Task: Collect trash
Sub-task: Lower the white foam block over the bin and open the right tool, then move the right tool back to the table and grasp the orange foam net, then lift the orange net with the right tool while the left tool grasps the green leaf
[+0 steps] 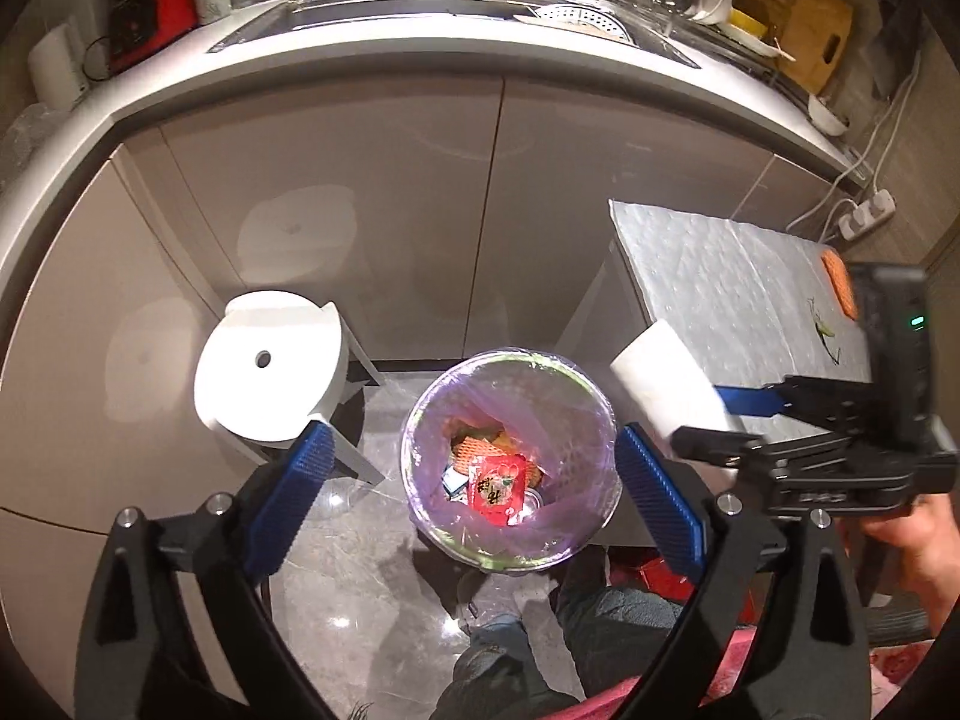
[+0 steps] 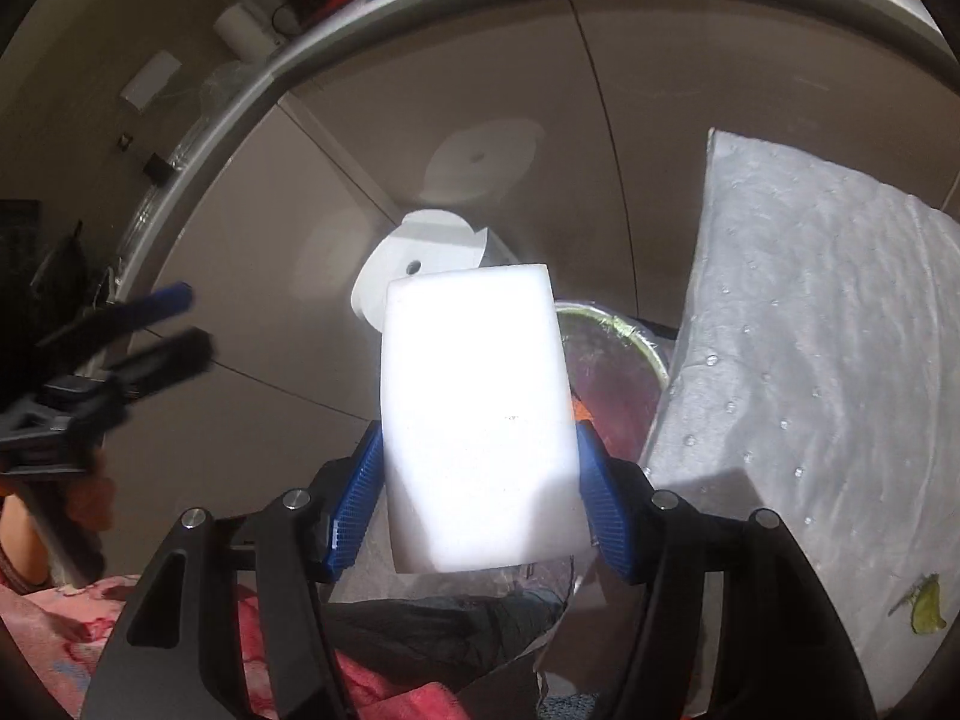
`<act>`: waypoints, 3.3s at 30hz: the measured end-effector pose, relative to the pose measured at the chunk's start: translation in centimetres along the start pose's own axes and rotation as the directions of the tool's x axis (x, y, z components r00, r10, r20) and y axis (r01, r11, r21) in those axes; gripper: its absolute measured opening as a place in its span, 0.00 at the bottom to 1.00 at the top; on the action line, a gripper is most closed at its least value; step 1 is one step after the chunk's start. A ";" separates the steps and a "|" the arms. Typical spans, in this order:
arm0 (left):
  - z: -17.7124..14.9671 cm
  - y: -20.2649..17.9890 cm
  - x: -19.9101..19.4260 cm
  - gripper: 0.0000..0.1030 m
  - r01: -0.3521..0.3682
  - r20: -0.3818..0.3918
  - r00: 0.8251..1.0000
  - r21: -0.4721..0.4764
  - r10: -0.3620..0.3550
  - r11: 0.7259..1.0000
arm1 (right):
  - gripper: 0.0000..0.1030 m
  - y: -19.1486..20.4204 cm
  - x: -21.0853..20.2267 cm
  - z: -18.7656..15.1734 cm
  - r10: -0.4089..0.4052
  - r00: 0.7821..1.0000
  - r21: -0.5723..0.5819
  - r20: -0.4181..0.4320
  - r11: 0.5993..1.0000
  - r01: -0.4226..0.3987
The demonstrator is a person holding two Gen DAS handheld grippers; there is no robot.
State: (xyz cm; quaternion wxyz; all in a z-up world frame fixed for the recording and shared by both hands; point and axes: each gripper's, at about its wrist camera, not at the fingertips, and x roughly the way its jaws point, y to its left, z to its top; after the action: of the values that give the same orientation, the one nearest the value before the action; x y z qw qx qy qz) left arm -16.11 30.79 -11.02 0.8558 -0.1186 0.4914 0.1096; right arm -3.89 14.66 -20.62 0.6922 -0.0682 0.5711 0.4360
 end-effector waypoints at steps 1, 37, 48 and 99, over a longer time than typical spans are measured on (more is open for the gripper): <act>0.1 0.2 -0.4 0.89 -0.012 -0.003 1.000 -0.005 0.012 1.000 | 0.61 0.1 1.5 0.2 -0.002 1.000 -0.009 -0.025 1.000 0.002; 6.3 -14.6 -2.1 0.92 0.086 0.090 0.990 0.206 -0.106 0.975 | 0.98 -17.8 -19.4 -4.5 -0.476 0.841 0.356 0.257 0.856 0.376; 7.3 -27.0 -0.2 0.92 0.145 0.057 0.984 0.320 -0.172 0.936 | 0.98 -38.1 -20.9 -7.4 -0.569 0.818 0.478 0.085 0.743 0.468; -1.7 -41.0 13.8 0.84 0.256 -0.195 0.966 0.681 -0.168 0.686 | 0.21 -43.7 -24.1 -11.9 -0.311 0.907 0.466 0.284 0.871 0.152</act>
State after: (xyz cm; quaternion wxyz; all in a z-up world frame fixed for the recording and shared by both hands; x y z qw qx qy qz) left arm 1.73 -7.66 -19.90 0.8131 0.1524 0.5280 -0.1918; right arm 17.93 -31.74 -21.76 0.8280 0.0972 0.5085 0.2155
